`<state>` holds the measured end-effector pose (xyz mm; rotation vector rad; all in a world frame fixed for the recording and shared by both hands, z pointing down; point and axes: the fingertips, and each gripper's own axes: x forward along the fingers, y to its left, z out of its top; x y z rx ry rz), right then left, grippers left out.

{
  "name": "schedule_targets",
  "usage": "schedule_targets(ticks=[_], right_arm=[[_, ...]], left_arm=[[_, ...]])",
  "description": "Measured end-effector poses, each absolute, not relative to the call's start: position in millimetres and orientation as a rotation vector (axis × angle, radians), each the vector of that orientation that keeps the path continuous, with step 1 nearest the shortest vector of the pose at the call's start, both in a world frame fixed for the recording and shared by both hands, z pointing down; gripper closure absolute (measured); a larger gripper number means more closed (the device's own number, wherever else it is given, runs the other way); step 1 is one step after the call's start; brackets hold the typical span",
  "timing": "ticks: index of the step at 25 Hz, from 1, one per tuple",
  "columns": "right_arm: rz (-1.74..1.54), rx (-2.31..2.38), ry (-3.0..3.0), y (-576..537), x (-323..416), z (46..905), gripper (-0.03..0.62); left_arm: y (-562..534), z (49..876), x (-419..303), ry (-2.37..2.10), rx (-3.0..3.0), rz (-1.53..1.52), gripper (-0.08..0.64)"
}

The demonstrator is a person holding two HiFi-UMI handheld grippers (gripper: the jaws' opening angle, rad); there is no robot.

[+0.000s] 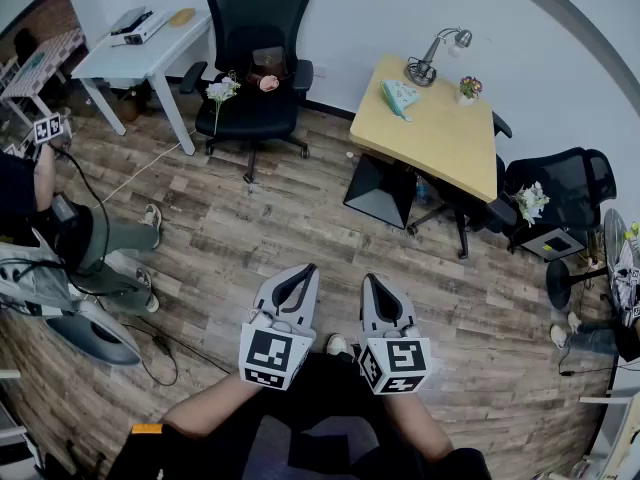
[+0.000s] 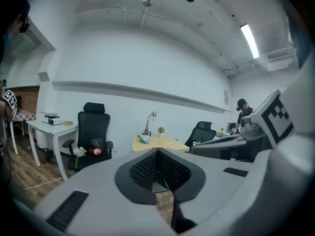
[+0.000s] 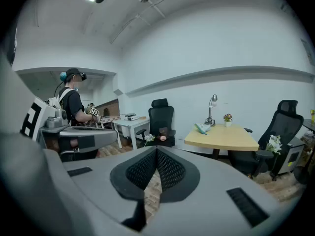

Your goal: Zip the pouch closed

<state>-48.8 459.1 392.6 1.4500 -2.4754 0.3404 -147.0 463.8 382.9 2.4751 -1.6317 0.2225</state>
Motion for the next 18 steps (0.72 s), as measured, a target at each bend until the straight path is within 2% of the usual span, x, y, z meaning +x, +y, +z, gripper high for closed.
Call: schedule_targets(ticks=[18], right_arm=[[0.356,1.395,-2.502,481.4,-98.7,391.9,0.578]], left_arm=[[486.9,386.6,-192.1,-1.649,2.431,0.14,0.549]])
